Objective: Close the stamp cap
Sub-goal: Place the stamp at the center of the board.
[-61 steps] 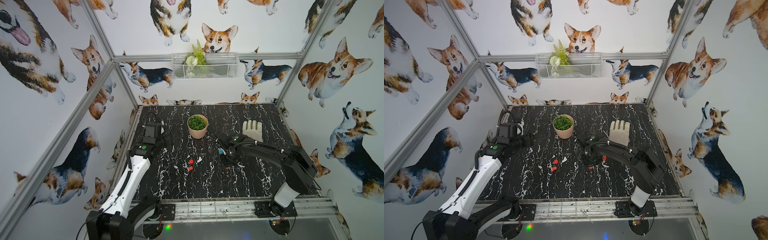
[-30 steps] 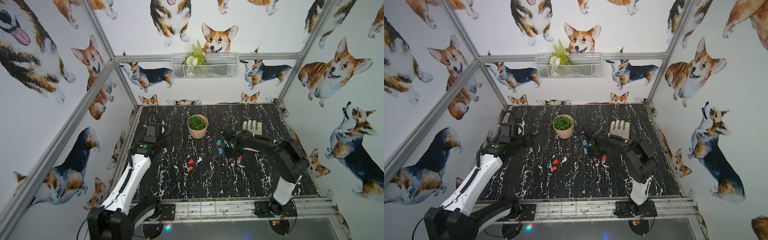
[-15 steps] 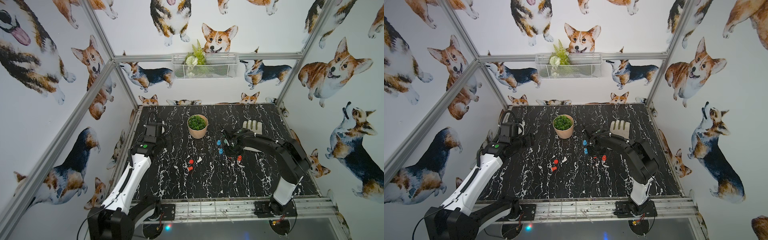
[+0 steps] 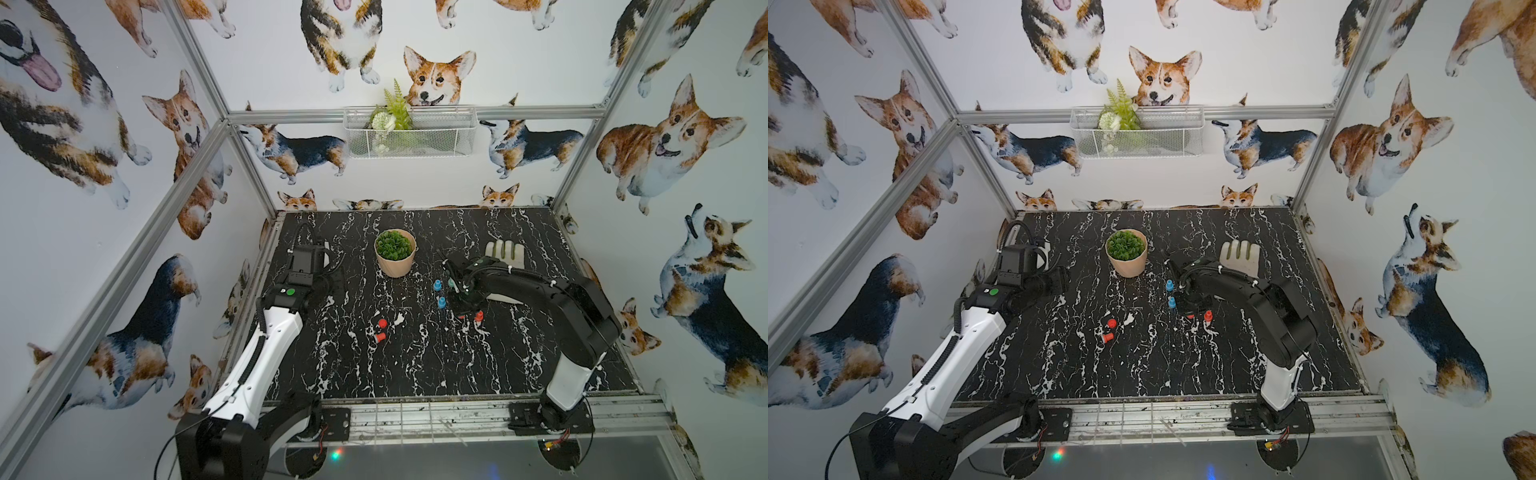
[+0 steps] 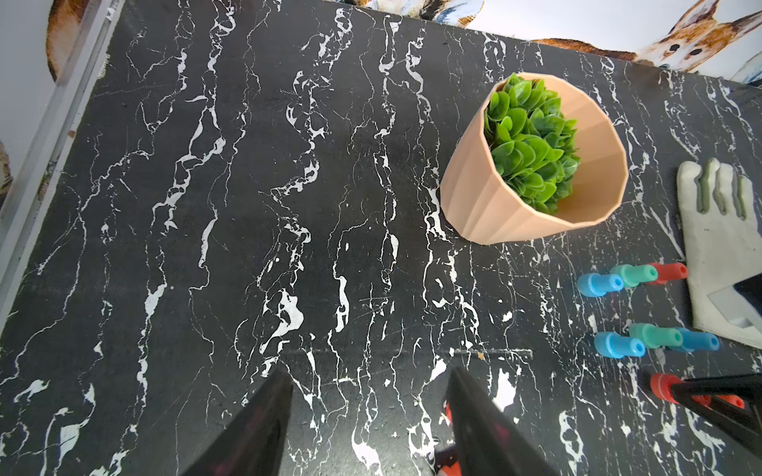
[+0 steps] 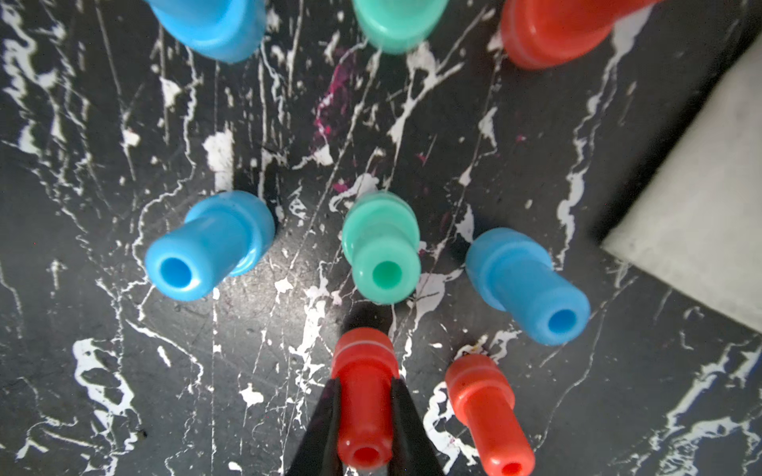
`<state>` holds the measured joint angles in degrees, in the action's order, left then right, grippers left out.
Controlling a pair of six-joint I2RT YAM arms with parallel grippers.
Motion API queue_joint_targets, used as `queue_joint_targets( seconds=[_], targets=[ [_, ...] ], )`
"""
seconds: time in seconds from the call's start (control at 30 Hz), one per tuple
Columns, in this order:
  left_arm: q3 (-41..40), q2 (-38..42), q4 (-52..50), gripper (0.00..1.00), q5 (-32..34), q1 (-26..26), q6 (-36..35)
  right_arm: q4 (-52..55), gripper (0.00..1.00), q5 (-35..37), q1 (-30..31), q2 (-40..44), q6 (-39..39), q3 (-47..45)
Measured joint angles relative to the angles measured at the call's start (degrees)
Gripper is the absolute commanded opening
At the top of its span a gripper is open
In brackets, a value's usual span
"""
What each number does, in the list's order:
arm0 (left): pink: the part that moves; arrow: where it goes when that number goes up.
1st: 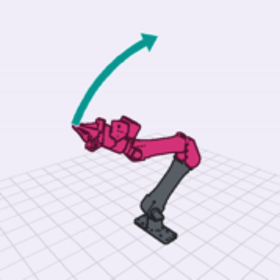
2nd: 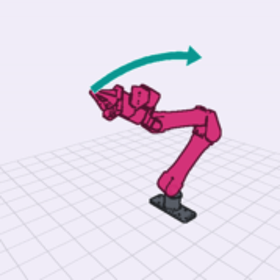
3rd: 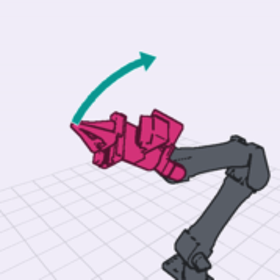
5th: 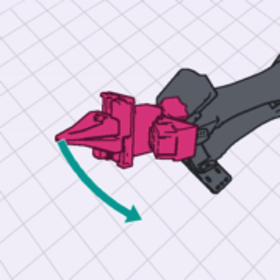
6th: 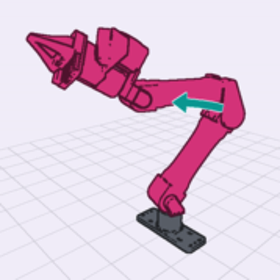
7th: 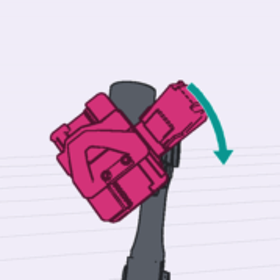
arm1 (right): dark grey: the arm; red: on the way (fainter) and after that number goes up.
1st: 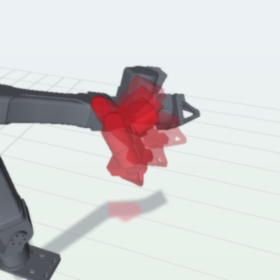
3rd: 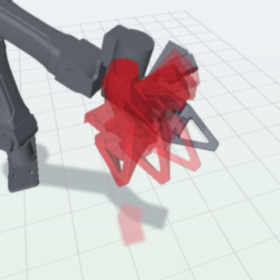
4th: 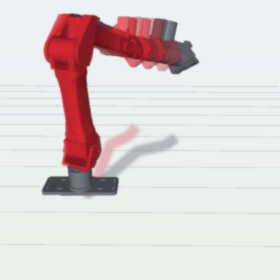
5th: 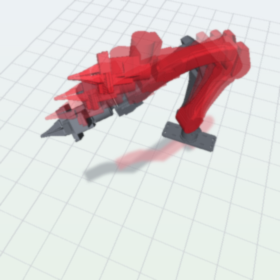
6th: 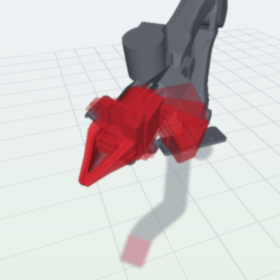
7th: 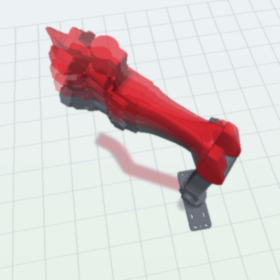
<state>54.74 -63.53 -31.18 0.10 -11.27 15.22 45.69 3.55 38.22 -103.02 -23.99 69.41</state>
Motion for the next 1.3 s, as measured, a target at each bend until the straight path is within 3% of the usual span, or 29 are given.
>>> queue_joint_targets(
  seconds=[0.1, 0.3, 0.5, 0.87, 1.3],
  targets=[
    [0.02, -0.11, 0.0, 0.64, 0.0, 0.0, 0.0, 0.15, 0.1, -0.52, 0.0, -1.11, 0.02, 0.0],
    [0.11, -0.28, -0.02, 0.64, 0.0, 0.0, 0.0, 1.14, 0.26, -0.61, 0.0, -2.56, 0.02, 1.05],
    [0.13, -0.55, -0.02, 0.64, 0.0, 0.0, 0.0, 1.05, 0.31, -1.05, 0.0, -2.86, 0.02, 1.14],
    [0.15, -0.63, -0.02, 0.64, -0.02, 0.0, 0.0, 3.02, 0.37, -0.87, -0.02, -1.53, 0.04, 2.23],
    [0.17, -0.52, -0.04, 0.64, -0.02, 0.0, 0.0, 6.12, 0.36, -0.74, 0.02, 4.83, 1.46, 4.94]
  ],
)
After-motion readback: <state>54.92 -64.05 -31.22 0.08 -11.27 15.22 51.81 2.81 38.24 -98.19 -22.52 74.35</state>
